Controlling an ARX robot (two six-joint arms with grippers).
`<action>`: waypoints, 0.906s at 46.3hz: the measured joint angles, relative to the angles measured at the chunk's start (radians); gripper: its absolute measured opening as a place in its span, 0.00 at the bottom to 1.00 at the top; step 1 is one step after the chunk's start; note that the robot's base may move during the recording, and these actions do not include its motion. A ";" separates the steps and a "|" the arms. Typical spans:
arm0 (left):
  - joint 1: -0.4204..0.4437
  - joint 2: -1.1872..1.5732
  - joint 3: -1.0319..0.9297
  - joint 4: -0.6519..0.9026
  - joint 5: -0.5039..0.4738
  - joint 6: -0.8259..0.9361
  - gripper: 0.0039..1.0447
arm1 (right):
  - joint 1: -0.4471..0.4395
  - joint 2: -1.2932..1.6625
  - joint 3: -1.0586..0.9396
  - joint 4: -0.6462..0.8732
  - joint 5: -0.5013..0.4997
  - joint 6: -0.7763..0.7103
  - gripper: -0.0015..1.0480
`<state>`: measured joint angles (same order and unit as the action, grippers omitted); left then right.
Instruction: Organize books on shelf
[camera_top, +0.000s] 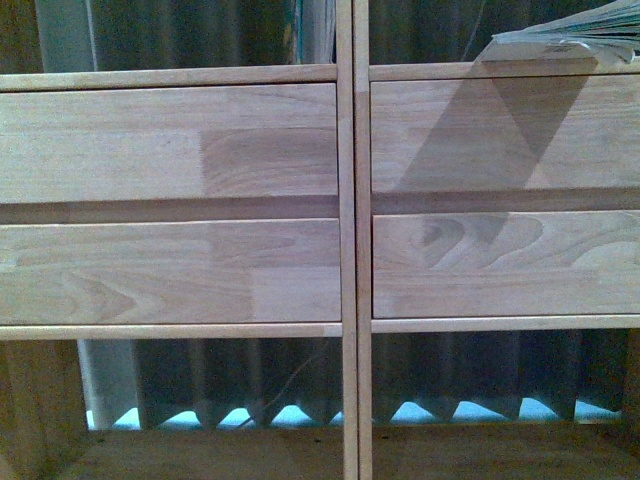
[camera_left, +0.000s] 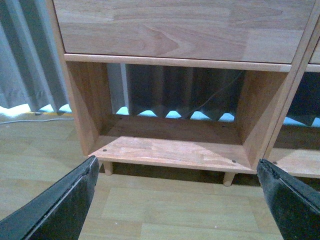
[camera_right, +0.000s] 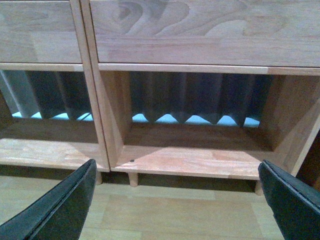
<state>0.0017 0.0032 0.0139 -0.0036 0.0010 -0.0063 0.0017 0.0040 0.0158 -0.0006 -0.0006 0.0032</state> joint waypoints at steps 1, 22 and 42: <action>0.000 0.000 0.000 0.000 -0.001 0.000 0.93 | 0.000 0.000 0.000 0.000 0.000 0.000 0.93; 0.000 0.000 0.000 0.000 -0.001 0.000 0.93 | 0.000 0.000 0.000 0.000 0.001 0.000 0.93; 0.000 0.000 0.000 0.000 -0.001 0.000 0.93 | 0.000 0.000 0.000 -0.001 0.000 0.000 0.93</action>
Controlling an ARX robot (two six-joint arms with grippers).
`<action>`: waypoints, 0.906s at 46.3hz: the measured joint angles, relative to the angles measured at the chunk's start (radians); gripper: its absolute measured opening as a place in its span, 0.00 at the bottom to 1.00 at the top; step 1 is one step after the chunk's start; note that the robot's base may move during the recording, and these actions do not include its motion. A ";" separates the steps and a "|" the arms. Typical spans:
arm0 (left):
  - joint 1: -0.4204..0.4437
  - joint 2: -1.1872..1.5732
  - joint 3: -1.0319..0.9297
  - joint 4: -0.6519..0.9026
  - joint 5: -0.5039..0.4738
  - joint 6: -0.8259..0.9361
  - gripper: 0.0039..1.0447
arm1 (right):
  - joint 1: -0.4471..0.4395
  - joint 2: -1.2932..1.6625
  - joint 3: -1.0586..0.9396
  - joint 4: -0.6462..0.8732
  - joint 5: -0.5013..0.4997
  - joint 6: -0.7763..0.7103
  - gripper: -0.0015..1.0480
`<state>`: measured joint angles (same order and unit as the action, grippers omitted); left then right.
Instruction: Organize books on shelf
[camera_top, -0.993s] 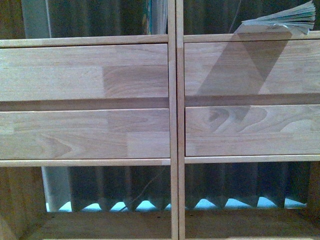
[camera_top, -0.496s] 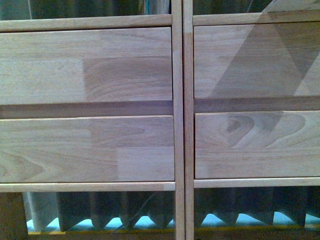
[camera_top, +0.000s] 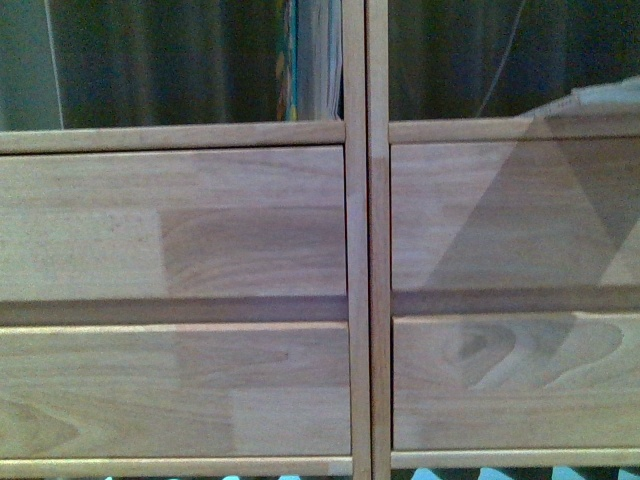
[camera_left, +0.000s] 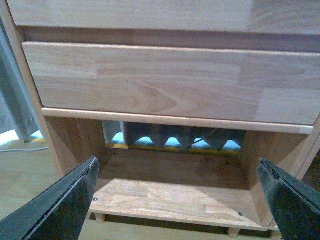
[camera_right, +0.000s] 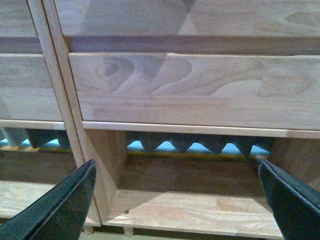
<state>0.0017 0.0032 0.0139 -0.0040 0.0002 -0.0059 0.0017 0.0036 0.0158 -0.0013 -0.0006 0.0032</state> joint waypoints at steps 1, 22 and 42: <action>0.000 0.000 0.000 0.000 0.000 0.000 0.93 | 0.000 0.000 0.000 0.000 0.000 0.000 0.93; 0.000 0.000 0.000 0.000 -0.001 0.002 0.93 | -0.101 0.245 0.120 -0.109 -0.312 0.222 0.93; 0.000 0.000 0.000 0.000 0.000 0.002 0.93 | -0.027 0.896 0.475 0.438 -0.363 0.952 0.93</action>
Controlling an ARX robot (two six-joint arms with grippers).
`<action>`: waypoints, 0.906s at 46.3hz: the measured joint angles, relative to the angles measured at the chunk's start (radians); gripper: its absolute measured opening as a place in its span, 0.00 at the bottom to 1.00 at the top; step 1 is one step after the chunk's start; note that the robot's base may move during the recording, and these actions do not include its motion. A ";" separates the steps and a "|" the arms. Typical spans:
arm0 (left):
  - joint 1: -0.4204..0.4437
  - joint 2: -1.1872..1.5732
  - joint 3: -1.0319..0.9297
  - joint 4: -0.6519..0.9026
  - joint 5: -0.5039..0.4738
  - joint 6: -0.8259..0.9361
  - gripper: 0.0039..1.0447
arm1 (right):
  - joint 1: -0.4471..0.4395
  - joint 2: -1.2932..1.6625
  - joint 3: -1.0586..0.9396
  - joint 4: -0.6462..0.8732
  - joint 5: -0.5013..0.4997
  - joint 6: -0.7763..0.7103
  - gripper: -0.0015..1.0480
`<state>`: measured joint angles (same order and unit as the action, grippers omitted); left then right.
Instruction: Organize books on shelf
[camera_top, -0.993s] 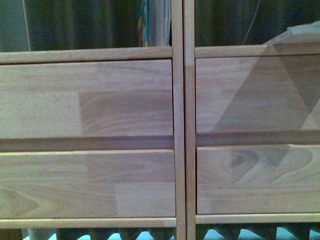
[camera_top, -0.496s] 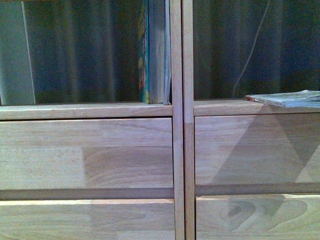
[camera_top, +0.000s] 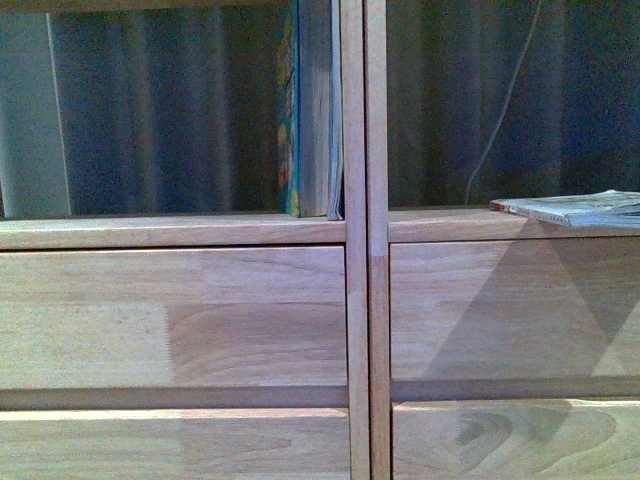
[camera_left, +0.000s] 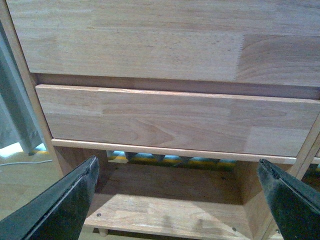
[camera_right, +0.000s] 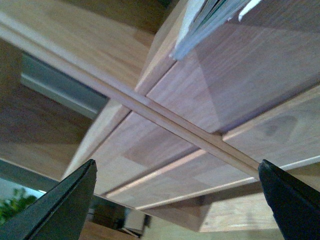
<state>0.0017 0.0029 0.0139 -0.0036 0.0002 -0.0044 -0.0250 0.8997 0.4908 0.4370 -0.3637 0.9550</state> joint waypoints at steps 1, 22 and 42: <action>0.000 0.000 0.000 0.000 0.000 0.000 0.93 | 0.000 0.029 0.018 0.017 0.000 0.024 0.93; 0.000 0.000 0.000 0.000 0.000 0.000 0.93 | -0.102 0.467 0.364 0.086 0.091 0.334 0.93; 0.000 0.000 0.000 0.000 0.000 0.000 0.93 | -0.129 0.528 0.465 0.039 0.122 0.344 0.43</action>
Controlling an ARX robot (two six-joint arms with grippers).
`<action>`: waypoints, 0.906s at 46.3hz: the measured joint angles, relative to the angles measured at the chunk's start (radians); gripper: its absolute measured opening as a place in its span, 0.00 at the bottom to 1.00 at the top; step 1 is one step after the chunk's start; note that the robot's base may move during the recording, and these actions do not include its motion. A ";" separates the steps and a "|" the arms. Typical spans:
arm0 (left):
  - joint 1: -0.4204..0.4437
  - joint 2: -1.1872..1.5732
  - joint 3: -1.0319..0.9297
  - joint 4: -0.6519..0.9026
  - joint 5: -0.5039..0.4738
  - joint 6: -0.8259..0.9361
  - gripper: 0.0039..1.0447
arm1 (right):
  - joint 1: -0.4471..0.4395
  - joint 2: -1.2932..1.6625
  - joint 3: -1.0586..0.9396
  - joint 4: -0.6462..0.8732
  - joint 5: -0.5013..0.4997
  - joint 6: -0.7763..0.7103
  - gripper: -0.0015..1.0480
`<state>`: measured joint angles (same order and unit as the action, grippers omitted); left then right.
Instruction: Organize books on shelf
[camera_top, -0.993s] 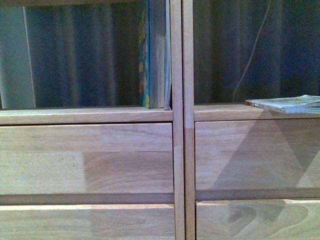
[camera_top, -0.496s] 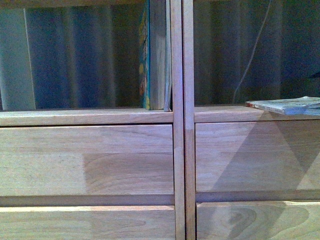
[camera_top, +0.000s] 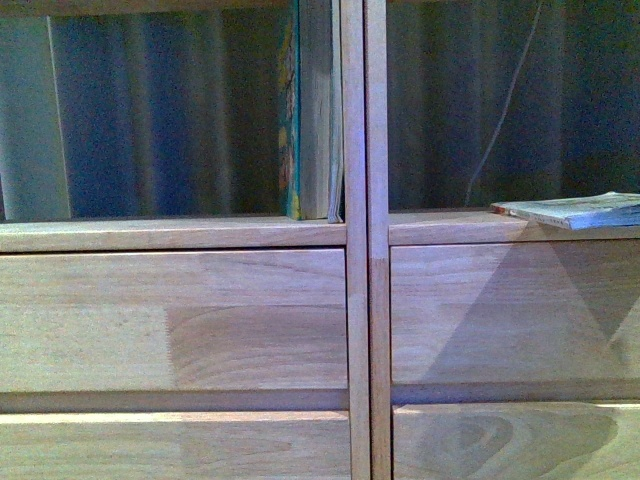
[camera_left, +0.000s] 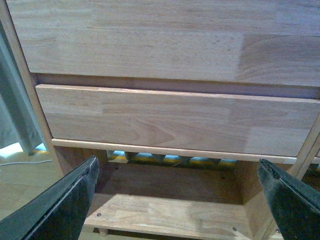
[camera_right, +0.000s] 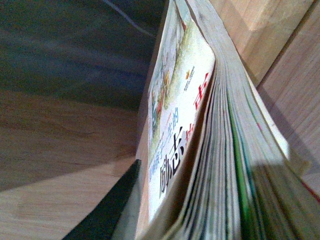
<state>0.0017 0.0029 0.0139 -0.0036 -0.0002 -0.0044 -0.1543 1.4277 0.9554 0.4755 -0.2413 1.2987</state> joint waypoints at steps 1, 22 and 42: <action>0.000 0.000 0.000 0.000 0.000 0.000 0.93 | 0.002 0.000 0.000 0.000 0.002 0.000 0.38; 0.201 0.192 0.028 0.088 0.482 -0.088 0.93 | -0.040 -0.180 -0.192 0.110 -0.138 0.060 0.07; 0.365 1.245 0.510 0.613 0.662 -0.389 0.93 | -0.064 -0.568 -0.288 0.204 -0.368 0.058 0.07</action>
<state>0.3664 1.2480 0.5240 0.6094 0.6617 -0.3935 -0.2188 0.8597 0.6670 0.6796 -0.6090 1.3567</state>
